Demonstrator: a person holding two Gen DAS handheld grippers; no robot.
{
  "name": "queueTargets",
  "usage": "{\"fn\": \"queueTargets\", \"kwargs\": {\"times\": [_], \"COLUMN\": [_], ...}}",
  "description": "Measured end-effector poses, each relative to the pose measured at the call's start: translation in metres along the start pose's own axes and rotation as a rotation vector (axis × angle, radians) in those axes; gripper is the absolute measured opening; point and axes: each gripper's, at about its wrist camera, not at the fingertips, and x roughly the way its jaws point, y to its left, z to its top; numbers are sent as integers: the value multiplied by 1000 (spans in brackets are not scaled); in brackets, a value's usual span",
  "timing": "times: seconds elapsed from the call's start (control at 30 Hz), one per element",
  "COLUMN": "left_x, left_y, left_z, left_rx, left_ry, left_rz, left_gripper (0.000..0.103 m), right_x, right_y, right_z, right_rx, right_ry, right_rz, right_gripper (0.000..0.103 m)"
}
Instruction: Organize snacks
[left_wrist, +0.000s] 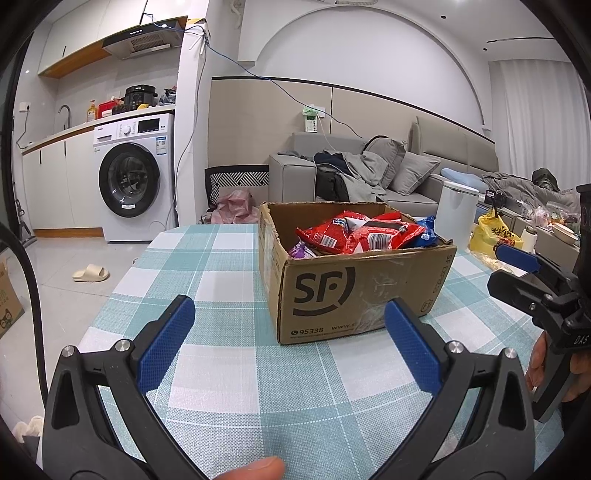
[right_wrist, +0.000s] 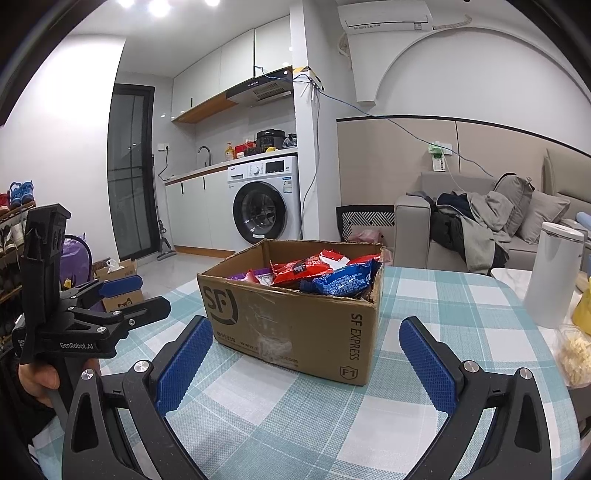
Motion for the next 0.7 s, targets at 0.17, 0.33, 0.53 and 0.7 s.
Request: {"fn": "queueTargets", "kwargs": {"times": [0.17, 0.33, 0.53, 0.7], "left_x": [-1, -1, -1, -1], "left_y": [-1, -1, -1, -1], "left_z": [-2, -1, -1, -1], "left_rx": [10, 9, 11, 10], "left_ry": [-2, 0, 1, 1], "left_rz": [1, -1, -1, -1], "left_gripper": [102, 102, 102, 102], "right_x": [1, 2, 1, 0], "right_y": [2, 3, 3, 3], "right_z": [0, -1, -1, -1], "right_rx": [-13, -19, -16, -16], "right_ry": [-1, 1, 1, 1], "right_rz": [3, 2, 2, 2], "right_gripper": [103, 103, 103, 103]}}
